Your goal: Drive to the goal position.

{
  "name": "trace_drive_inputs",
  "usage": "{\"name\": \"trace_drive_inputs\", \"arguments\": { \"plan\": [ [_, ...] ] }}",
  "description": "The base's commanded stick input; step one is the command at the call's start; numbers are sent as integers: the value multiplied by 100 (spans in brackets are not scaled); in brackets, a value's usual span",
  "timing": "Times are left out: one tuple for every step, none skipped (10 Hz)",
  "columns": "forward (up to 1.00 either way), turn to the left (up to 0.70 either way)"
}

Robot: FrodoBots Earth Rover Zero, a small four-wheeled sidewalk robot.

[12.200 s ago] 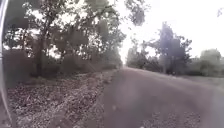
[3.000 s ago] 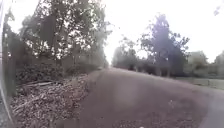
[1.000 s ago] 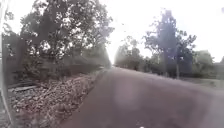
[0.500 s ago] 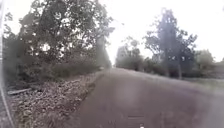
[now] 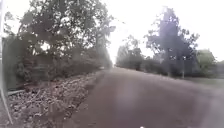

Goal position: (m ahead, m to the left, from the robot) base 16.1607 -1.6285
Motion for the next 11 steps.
{"name": "trace_drive_inputs", "arguments": {
  "plan": [
    [70,1],
    [70,1],
    [70,1],
    [70,1],
    [70,1],
    [70,1],
    [70,1],
    [70,1],
    [70,1],
    [70,1],
    [70,1]
  ]
}}
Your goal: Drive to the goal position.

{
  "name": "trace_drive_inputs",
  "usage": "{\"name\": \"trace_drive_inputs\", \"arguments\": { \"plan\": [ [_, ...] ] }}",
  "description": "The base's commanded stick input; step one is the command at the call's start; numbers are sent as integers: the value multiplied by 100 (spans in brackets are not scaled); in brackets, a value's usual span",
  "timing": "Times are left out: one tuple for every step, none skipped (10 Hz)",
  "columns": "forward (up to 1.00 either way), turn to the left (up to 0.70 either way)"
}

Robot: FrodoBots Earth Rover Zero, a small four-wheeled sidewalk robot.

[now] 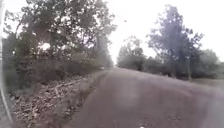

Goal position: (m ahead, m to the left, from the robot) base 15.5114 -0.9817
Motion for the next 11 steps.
{"name": "trace_drive_inputs", "arguments": {
  "plan": [
    [70,1],
    [70,0],
    [70,-4],
    [70,-9],
    [70,-14],
    [70,-19],
    [70,-21],
    [70,-17],
    [70,-13],
    [70,-8],
    [70,-4]
  ]
}}
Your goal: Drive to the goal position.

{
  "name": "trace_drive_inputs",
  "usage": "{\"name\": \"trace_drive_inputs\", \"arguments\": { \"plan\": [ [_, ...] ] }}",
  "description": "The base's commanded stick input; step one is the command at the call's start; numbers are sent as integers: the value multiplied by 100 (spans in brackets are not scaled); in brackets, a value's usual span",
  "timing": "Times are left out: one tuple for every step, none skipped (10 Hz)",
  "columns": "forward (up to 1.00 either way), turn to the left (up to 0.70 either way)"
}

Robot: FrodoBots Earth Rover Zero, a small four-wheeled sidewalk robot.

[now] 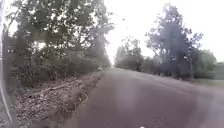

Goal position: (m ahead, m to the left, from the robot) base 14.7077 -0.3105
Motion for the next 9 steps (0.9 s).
{"name": "trace_drive_inputs", "arguments": {
  "plan": [
    [70,1],
    [70,-2],
    [70,-6],
    [70,-10],
    [70,-14],
    [70,-17],
    [70,-12],
    [70,-8],
    [70,-3]
  ]
}}
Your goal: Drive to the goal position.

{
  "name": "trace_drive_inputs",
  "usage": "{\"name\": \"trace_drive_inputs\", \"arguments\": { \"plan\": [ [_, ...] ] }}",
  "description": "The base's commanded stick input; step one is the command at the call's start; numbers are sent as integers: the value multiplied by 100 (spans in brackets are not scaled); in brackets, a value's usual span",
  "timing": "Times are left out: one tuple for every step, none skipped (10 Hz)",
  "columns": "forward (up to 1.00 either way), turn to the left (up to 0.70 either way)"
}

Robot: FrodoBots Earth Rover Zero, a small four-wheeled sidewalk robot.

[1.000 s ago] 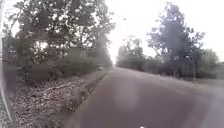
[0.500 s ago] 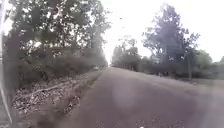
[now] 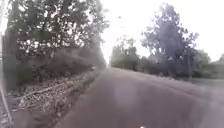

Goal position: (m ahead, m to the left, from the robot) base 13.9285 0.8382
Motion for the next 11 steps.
{"name": "trace_drive_inputs", "arguments": {
  "plan": [
    [70,1],
    [70,1],
    [70,1],
    [70,1],
    [70,1],
    [70,1],
    [70,1],
    [70,1],
    [70,1],
    [70,1],
    [70,1]
  ]
}}
